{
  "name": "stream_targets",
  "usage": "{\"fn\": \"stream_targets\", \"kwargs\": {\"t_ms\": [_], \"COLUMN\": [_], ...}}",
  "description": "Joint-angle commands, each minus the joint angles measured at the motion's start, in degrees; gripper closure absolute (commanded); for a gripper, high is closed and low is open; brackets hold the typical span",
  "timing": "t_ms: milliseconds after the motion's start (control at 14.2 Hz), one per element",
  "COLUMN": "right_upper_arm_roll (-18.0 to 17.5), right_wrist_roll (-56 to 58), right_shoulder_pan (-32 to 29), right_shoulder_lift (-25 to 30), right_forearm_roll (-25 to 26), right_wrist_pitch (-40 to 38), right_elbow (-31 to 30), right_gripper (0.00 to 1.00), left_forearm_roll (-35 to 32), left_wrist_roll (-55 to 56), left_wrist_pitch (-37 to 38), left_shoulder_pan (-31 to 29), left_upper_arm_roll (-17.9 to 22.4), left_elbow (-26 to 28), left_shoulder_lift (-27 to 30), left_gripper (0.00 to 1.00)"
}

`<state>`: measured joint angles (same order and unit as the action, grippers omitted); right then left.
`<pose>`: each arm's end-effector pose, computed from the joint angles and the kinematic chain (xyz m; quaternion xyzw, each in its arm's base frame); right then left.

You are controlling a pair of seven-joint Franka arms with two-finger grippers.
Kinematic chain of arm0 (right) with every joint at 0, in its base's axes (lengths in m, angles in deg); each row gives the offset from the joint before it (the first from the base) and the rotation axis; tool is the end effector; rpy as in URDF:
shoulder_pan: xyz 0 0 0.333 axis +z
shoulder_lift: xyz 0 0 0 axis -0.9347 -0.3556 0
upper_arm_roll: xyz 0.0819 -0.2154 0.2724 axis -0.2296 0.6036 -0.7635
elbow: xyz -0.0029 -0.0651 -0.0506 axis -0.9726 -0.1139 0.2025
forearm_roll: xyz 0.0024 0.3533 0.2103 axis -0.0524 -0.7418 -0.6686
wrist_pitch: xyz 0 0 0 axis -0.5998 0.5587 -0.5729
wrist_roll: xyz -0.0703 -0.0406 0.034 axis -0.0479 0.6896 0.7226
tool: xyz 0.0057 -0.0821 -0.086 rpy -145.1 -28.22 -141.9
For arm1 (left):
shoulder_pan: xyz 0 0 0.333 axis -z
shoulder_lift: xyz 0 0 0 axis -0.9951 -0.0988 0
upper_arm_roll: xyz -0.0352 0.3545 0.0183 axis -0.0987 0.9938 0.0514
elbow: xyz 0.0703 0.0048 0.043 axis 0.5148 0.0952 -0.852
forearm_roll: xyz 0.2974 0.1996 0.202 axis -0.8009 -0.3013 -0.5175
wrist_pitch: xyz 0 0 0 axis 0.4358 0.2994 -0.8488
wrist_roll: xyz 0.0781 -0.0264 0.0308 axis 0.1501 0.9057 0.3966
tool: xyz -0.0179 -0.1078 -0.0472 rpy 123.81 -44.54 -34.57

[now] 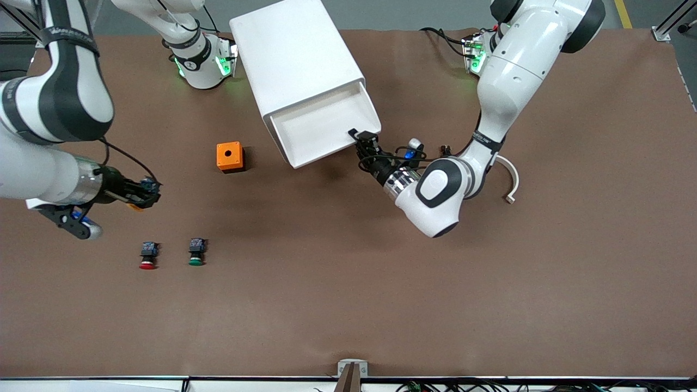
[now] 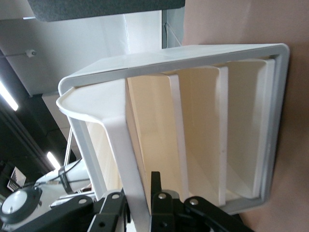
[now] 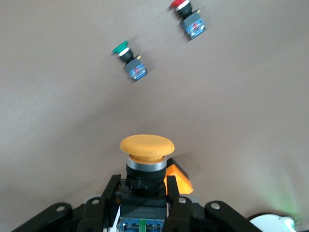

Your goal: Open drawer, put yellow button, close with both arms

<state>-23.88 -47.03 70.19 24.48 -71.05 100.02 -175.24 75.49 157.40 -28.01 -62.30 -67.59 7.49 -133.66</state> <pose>0.6421 0.0777 0.4936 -0.9540 0.2743 0.1205 0.0103 0.5509 -0.4401 0.2519 -0.3811 -0.6552 0.6042 0.2458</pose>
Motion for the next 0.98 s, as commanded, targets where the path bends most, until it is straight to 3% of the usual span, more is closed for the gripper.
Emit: {"fn": "stream_targets", "kwargs": {"t_ms": [0,140,211,351,561,912], "right_upper_arm_roll": [0.42,0.42,0.42,0.51,0.51,0.6], "right_wrist_roll": [-9.36,-17.0,-19.91,-26.59,-36.69,-50.5], "right_shoulder_pan": [5.03,9.24,11.09,14.17,19.79,27.44], "right_shoulder_lift": [1.51,1.51,1.42,1.25,0.89,0.54], "right_forearm_roll": [-0.76,-0.94,-1.72,-3.92,-4.54,-4.45], "right_wrist_pitch": [-0.29,0.41,1.28,3.57,7.87,13.23], "right_elbow": [-0.65,-0.65,-0.57,-0.65,-0.83,-1.44], "right_gripper": [1.0,1.0,1.0,1.0,1.0,1.0], "left_forearm_roll": [-1.04,-1.47,-1.48,-1.39,-1.3,-1.39], "left_wrist_roll": [0.37,0.2,0.02,-1.11,-6.9,-26.56], "left_wrist_pitch": [-0.74,-1.0,-1.78,-3.45,-3.73,-2.41], "left_shoulder_pan": [-1.81,-1.82,-1.82,-1.9,-2.6,-5.68], "left_upper_arm_roll": [0.42,0.42,0.33,0.16,0.16,-0.72], "left_elbow": [1.01,1.01,0.92,0.57,-2.06,-6.27], "left_shoulder_lift": [1.08,1.08,1.16,1.16,1.16,2.13], "left_gripper": [0.84,0.71,0.45,0.04,0.01,0.01]}}
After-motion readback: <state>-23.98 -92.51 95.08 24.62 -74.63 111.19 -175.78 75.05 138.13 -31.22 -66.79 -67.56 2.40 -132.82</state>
